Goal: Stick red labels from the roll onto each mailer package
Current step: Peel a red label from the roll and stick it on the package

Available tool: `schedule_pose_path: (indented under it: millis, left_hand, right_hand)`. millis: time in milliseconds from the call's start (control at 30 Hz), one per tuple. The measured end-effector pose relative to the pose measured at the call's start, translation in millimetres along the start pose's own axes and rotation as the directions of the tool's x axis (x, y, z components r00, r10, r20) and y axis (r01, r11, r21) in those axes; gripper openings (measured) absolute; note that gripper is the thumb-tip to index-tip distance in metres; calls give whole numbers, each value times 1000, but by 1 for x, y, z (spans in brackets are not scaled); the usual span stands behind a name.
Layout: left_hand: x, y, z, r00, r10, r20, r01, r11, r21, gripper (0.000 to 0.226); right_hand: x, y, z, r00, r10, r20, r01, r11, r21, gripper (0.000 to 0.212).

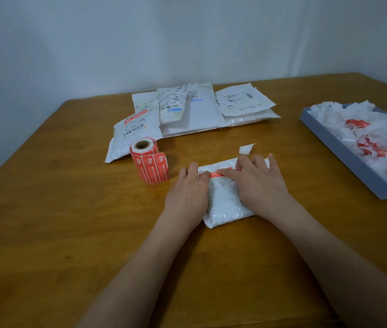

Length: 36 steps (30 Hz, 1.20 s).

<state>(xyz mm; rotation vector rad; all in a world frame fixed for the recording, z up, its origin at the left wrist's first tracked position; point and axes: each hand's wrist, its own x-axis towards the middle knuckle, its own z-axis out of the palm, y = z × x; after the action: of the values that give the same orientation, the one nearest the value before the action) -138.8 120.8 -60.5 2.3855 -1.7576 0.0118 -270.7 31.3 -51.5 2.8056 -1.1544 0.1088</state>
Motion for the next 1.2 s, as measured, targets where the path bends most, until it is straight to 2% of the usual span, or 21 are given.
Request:
schedule_pose_path:
  millis: [233, 633, 867, 1000, 1200]
  left_hand:
    - [0, 0, 0, 1000, -1, -3, 1, 1000, -25, 52]
    - [1, -1, -1, 999, -41, -20, 40, 998, -49, 41]
    - [1, 1, -1, 998, -65, -19, 65, 998, -9, 37]
    - [3, -5, -5, 998, -60, -16, 59, 997, -49, 38]
    - [-5, -11, -10, 998, 20, -54, -26, 993, -116, 32]
  right_hand:
    - [0, -2, -2, 1000, 31, -1, -31, 998, -62, 55]
    - [3, 0, -2, 999, 48, -3, -48, 996, -72, 45]
    - [2, 3, -7, 1000, 24, 8, -25, 1000, 3, 38]
    - [-2, 6, -8, 999, 8, 34, -9, 1000, 28, 43]
    - [-6, 5, -11, 998, 17, 65, -20, 998, 58, 50]
